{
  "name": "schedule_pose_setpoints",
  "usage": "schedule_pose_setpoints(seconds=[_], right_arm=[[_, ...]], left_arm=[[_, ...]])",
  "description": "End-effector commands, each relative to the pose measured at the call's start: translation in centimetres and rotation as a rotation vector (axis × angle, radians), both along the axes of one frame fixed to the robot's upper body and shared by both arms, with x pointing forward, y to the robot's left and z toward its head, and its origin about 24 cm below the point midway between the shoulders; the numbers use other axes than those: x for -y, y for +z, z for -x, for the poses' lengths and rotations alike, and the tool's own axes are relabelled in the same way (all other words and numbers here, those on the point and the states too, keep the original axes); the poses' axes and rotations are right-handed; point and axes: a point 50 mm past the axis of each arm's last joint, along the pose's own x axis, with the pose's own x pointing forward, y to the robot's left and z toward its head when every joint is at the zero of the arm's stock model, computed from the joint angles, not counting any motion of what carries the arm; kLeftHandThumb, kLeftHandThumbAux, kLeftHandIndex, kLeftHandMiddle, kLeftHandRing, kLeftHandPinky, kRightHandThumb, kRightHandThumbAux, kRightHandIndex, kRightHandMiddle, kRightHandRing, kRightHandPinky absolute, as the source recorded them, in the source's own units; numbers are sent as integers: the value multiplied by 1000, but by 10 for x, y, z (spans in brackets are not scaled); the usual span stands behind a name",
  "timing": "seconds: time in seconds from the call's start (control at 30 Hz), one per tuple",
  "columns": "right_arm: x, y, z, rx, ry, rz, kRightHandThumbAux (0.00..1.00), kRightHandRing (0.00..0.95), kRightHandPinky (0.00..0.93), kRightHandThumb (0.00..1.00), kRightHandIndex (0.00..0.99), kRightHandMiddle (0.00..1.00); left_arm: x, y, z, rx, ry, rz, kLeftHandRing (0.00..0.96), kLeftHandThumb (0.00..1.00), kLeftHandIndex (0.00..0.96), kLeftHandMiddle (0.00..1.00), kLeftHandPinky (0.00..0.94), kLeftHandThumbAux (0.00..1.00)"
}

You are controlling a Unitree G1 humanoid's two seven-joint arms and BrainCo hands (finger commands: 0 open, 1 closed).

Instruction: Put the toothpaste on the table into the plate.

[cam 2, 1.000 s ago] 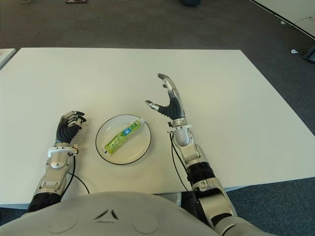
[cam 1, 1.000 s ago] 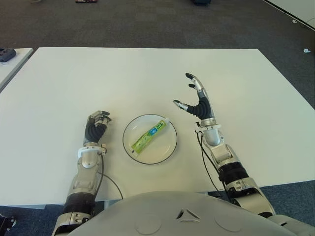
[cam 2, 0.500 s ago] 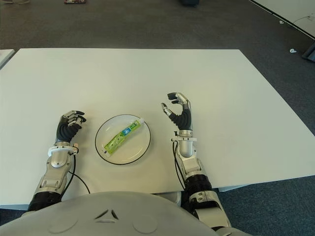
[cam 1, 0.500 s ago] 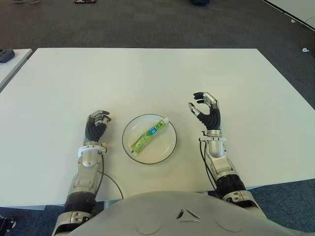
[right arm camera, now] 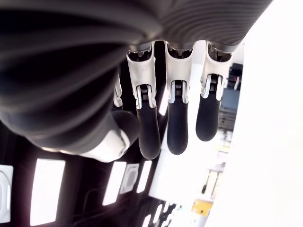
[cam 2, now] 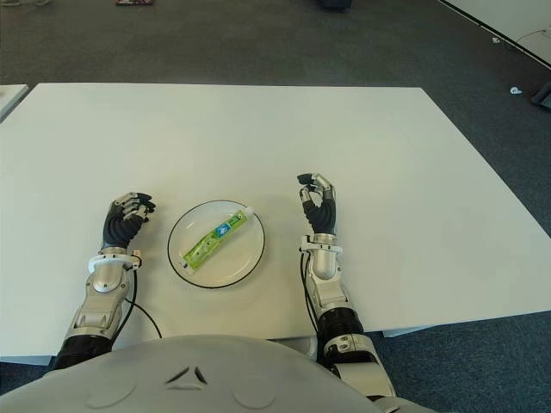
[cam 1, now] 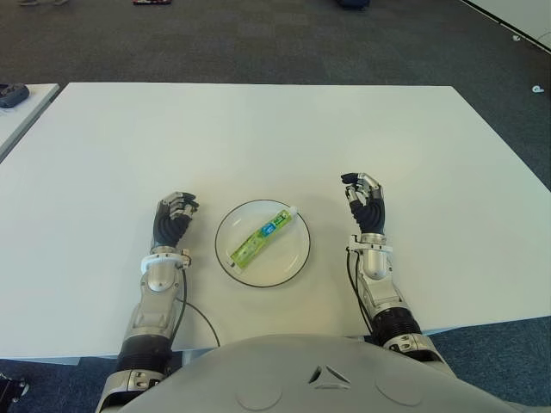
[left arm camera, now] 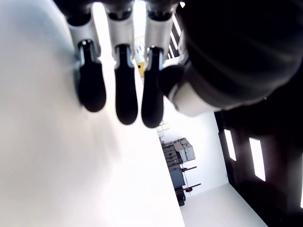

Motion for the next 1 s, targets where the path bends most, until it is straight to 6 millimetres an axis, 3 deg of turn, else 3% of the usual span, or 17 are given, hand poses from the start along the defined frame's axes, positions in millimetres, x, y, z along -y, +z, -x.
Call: schedule_pose_setpoints(seconds=[0.03, 1.0], right_arm=[[0, -6, 2, -64, -30, -29, 733, 375, 384, 705, 425, 417], [4, -23, 2, -302, -17, 23, 733, 422, 431, 711, 417, 435]], left_arm=[[6, -2, -3, -9, -13, 24, 506, 701, 425, 501, 487, 723], [9, -3, 0, -3, 3, 52, 521, 703, 425, 520, 494, 722]])
